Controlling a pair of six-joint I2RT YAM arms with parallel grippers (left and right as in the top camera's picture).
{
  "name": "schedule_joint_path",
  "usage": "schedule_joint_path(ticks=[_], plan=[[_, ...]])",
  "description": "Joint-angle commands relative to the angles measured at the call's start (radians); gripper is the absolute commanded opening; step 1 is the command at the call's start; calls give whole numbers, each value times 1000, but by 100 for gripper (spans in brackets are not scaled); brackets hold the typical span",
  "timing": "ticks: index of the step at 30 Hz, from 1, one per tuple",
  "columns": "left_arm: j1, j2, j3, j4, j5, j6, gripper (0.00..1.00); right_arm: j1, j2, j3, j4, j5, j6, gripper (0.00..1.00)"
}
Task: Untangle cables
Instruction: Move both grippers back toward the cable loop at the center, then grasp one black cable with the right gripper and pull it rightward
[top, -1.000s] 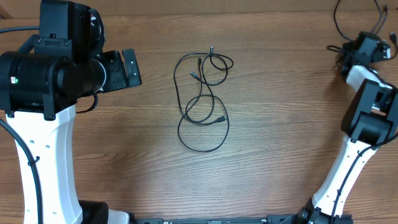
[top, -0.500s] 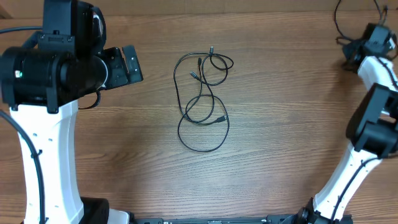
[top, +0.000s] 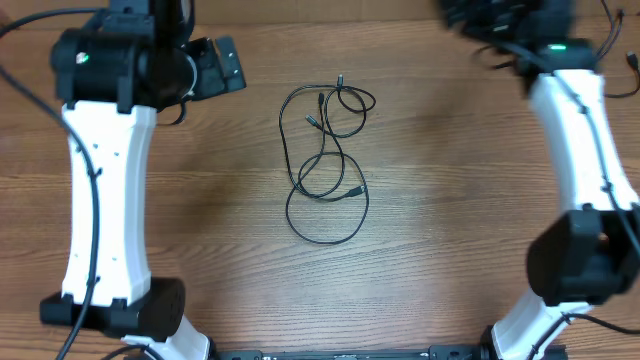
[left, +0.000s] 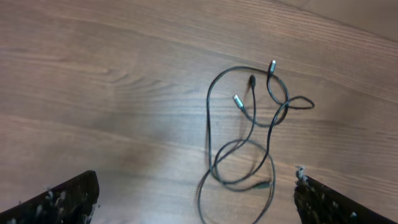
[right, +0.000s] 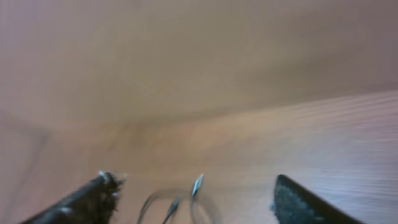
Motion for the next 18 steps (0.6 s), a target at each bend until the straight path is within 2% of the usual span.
schedule_joint_path(ticks=[1, 4, 8, 18], plan=[[-28, 67, -3, 40, 8, 2, 100, 124, 21, -16, -22, 84, -40, 88], [-39, 129, -3, 48, 9, 2, 100, 254, 40, -21, -34, 250, -40, 90], [-46, 185, -3, 31, 11, 2, 100, 360, 80, -21, -48, 325, -38, 90], [-47, 240, -3, 16, 6, 43, 100, 428, 245, -23, -70, 350, 66, 91]])
